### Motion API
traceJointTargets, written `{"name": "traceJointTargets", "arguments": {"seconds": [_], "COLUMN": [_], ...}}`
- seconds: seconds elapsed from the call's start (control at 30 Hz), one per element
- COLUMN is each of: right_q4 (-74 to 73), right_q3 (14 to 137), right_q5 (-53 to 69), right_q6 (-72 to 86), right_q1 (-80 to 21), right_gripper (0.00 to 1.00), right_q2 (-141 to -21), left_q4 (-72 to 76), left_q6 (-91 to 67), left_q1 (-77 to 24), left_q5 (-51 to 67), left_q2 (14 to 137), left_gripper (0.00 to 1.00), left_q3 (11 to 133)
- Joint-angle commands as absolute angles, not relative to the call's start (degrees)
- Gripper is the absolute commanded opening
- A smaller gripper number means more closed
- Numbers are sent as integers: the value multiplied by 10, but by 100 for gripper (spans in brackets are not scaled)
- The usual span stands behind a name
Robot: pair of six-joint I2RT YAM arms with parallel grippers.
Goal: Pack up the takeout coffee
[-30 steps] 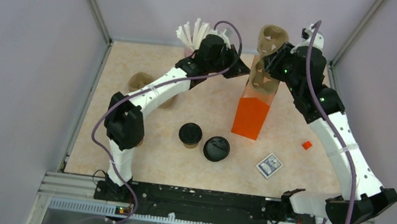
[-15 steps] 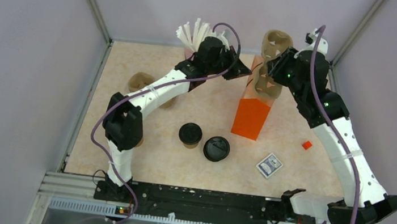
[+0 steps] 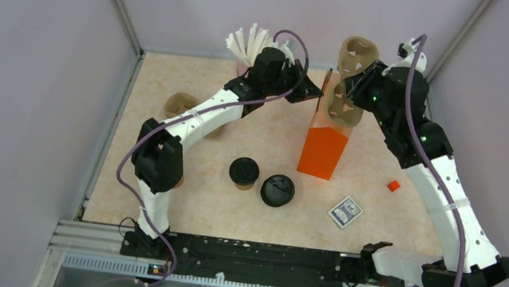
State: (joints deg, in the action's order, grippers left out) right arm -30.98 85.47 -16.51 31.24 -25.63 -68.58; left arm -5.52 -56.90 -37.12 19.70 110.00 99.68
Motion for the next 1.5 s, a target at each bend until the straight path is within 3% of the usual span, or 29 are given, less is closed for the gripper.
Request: {"name": "traceJointTargets", "arguments": {"seconds": [0.0, 0.73, 1.47], "right_q4": [-345, -438, -360], "right_q3": [846, 868, 886], "right_q5": [-188, -197, -219], "right_q6": [326, 326, 288], "right_q1": [-251, -251, -251], "right_gripper": [25, 25, 24], "right_q2": [-673, -756, -796], "left_q4": [-28, 39, 47], "left_q6": [-570, -603, -604], "left_q1": [-368, -367, -366], "left_q5": [209, 243, 256], "left_q2": [1068, 1051, 1057], "left_gripper": [0, 0, 0], "left_q3": [991, 946, 931]}}
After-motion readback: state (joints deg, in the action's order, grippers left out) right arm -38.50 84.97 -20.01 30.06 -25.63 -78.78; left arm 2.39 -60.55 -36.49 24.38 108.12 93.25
